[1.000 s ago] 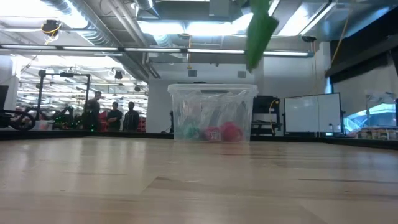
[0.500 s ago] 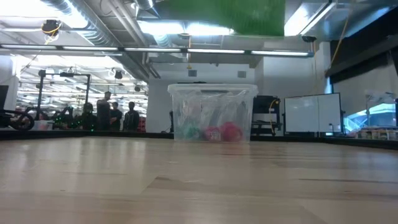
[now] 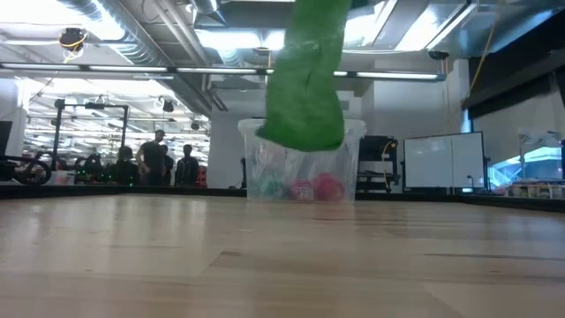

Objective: Roll bandage
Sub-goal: Roll the green bandage

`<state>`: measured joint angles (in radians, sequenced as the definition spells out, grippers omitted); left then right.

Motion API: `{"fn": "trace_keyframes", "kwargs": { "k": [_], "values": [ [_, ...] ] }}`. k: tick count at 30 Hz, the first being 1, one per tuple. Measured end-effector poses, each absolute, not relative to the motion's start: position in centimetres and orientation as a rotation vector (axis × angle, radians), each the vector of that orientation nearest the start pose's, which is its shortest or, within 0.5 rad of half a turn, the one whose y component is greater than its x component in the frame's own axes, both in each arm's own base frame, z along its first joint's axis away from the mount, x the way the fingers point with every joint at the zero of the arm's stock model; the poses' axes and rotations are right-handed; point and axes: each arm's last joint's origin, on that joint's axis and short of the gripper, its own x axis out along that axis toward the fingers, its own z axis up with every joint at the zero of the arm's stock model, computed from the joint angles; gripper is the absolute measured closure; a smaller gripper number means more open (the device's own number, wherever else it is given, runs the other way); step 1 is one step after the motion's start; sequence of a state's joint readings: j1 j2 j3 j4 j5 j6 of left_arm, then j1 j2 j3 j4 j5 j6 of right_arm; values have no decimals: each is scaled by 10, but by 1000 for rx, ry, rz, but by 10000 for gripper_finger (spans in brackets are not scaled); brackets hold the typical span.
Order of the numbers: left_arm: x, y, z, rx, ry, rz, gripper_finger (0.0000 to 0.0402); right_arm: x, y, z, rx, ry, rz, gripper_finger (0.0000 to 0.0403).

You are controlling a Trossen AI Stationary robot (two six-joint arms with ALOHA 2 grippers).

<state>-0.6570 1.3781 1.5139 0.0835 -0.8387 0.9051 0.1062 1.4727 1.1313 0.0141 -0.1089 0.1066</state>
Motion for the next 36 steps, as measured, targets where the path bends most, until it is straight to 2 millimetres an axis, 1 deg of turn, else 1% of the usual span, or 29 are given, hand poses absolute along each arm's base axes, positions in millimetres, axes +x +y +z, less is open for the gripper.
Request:
{"fn": "trace_keyframes", "kwargs": {
  "k": [3, 5, 9, 11, 13, 16, 19, 22, 24, 26, 30, 36],
  "values": [
    [245, -155, 474, 725, -62, 255, 400, 332, 38, 313, 105, 332, 196, 326],
    [246, -154, 474, 718, -62, 260, 400, 327, 37, 321, 92, 323, 181, 289],
    [246, -155, 472, 717, -45, 247, 400, 310, 31, 353, 26, 321, 69, 226],
    [246, -155, 468, 721, -20, 235, 400, 301, 30, 369, 22, 317, 46, 206],
    [246, -155, 465, 726, 6, 224, 400, 293, 30, 381, 55, 325, 58, 193],
    [248, -153, 461, 712, 36, 219, 400, 286, 31, 388, 147, 351, 120, 185],
    [248, -153, 456, 698, 73, 206, 400, 282, 33, 384, 296, 457, 160, 186],
    [248, -152, 449, 700, 124, 189, 400, 277, 34, 379, 439, 565, 161, 190],
    [247, -152, 445, 688, 156, 180, 400, 276, 34, 382, 500, 584, 158, 191],
    [247, -152, 440, 681, 191, 172, 400, 275, 34, 390, 549, 566, 146, 191],
    [247, -152, 429, 652, 250, 164, 400, 276, 31, 405, 537, 456, 65, 192],
    [243, -153, 412, 626, 344, 146, 400, 275, 25, 400, 488, 487, -3, 192]
  ]
}}
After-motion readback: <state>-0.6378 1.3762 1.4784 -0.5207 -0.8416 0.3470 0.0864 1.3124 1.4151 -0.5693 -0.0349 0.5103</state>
